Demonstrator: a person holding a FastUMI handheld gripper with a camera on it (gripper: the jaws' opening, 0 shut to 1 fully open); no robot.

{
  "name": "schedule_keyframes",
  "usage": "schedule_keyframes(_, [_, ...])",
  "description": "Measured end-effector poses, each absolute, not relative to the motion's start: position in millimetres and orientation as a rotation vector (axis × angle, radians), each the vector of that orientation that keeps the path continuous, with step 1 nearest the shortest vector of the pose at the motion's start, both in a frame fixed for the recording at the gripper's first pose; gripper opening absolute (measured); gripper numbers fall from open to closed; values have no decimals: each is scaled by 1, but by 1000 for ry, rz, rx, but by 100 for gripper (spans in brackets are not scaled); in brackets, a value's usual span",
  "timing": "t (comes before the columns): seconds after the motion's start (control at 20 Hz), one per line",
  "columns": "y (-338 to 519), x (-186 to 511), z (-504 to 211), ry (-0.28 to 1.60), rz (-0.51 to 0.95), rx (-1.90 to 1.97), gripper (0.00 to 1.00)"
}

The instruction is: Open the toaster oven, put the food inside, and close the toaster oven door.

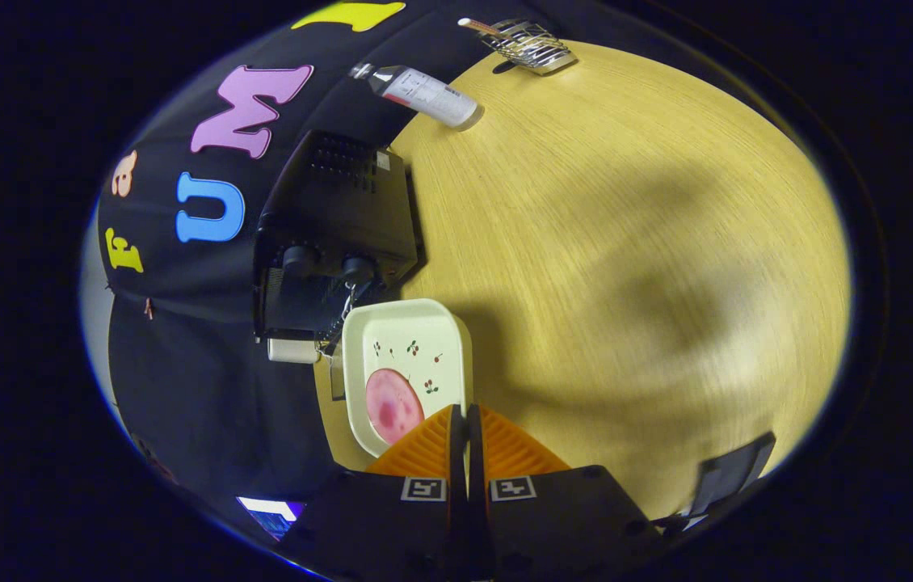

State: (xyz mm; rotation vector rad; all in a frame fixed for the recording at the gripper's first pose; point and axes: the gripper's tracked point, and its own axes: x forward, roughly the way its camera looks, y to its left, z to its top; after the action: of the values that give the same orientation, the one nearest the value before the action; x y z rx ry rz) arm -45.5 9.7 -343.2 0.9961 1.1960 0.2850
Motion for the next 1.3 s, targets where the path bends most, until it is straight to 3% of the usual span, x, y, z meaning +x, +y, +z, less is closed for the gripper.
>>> schedule_keyframes(0.5, [131,-32,-281,1111,192,1078,5])
schedule_keyframes(1.3, [211,58,-301,1027,-159,1206,5])
